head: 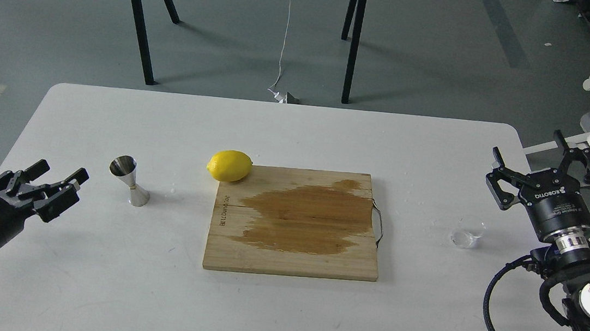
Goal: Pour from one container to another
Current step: 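Lower the left gripper and reach toward the steel jigger, then close the left gripper around the steel jigger, then lift the jigger with the left gripper and carry it over the cutting board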
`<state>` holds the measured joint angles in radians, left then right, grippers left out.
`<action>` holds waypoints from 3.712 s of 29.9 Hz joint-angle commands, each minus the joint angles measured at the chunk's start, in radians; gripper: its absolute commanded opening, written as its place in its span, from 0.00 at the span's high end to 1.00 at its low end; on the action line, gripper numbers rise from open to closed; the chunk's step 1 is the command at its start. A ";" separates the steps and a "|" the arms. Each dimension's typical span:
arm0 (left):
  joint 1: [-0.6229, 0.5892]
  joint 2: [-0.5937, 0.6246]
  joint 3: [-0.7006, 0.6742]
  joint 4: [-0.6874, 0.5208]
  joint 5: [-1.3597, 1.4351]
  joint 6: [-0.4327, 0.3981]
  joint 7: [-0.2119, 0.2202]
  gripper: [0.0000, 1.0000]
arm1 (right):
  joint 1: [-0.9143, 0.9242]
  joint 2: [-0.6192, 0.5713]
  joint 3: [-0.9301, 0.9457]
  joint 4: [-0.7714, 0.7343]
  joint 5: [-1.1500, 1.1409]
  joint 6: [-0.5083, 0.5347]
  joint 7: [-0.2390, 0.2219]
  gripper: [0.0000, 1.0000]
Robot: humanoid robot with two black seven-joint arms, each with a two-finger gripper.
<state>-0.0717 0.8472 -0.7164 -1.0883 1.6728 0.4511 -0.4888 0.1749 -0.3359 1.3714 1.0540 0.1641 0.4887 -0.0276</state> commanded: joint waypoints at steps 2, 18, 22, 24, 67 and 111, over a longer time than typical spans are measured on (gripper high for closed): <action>0.052 -0.037 0.005 -0.001 0.042 0.014 0.000 0.00 | -0.006 0.000 0.000 0.000 0.000 0.000 0.000 0.01; -0.055 -0.223 0.021 0.189 0.111 -0.015 0.000 0.00 | -0.009 0.001 -0.003 0.003 0.002 0.000 0.000 0.01; -0.126 -0.257 0.072 0.257 0.114 -0.017 0.000 0.00 | -0.009 0.001 -0.003 0.004 0.002 0.000 0.000 0.01; -0.155 -0.267 0.095 0.277 0.111 -0.019 0.000 0.00 | -0.009 0.001 -0.003 0.004 0.002 0.000 0.000 0.01; -0.347 -0.465 0.141 0.567 0.114 -0.048 0.000 0.14 | -0.020 0.001 -0.002 0.009 0.003 0.000 0.000 0.01; -0.379 -0.454 0.198 0.584 0.119 0.024 0.000 0.89 | -0.035 0.001 -0.003 0.003 0.002 0.000 0.000 0.01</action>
<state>-0.4427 0.3907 -0.5169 -0.5032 1.7916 0.4753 -0.4887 0.1422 -0.3344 1.3683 1.0569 0.1657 0.4887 -0.0272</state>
